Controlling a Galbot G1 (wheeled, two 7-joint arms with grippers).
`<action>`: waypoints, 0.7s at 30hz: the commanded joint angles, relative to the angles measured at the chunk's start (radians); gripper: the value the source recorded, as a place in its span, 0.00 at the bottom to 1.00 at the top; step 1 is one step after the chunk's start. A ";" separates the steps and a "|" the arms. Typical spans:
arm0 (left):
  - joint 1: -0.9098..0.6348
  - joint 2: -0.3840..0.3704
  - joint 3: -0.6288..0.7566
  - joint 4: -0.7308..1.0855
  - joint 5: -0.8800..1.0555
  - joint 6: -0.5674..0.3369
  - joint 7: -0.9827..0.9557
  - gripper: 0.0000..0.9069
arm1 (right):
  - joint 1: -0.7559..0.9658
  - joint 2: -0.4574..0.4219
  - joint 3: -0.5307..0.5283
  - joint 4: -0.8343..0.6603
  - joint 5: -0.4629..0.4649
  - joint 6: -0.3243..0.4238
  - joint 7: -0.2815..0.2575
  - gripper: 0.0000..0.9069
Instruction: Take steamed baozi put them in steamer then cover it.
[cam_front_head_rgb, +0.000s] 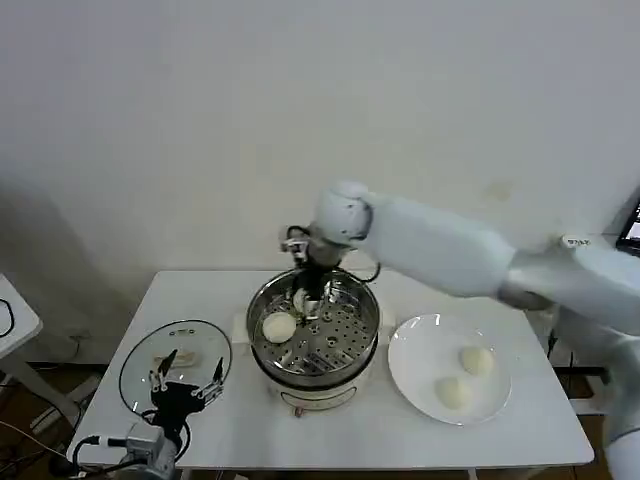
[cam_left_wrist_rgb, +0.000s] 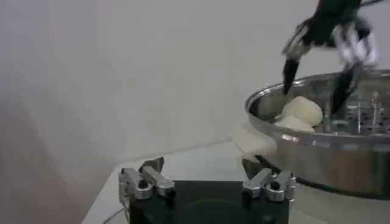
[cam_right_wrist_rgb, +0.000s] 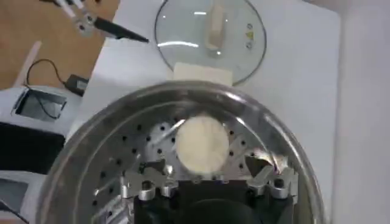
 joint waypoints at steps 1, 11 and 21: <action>0.016 0.018 0.000 0.003 0.010 -0.004 -0.004 1.00 | 0.049 -0.411 0.035 0.252 -0.011 0.061 -0.067 1.00; 0.048 0.021 0.002 -0.006 0.021 -0.008 -0.005 1.00 | -0.181 -0.658 0.199 0.335 -0.170 0.174 -0.155 1.00; 0.063 0.015 0.007 -0.012 0.026 -0.008 -0.005 1.00 | -0.437 -0.664 0.300 0.325 -0.274 0.207 -0.163 1.00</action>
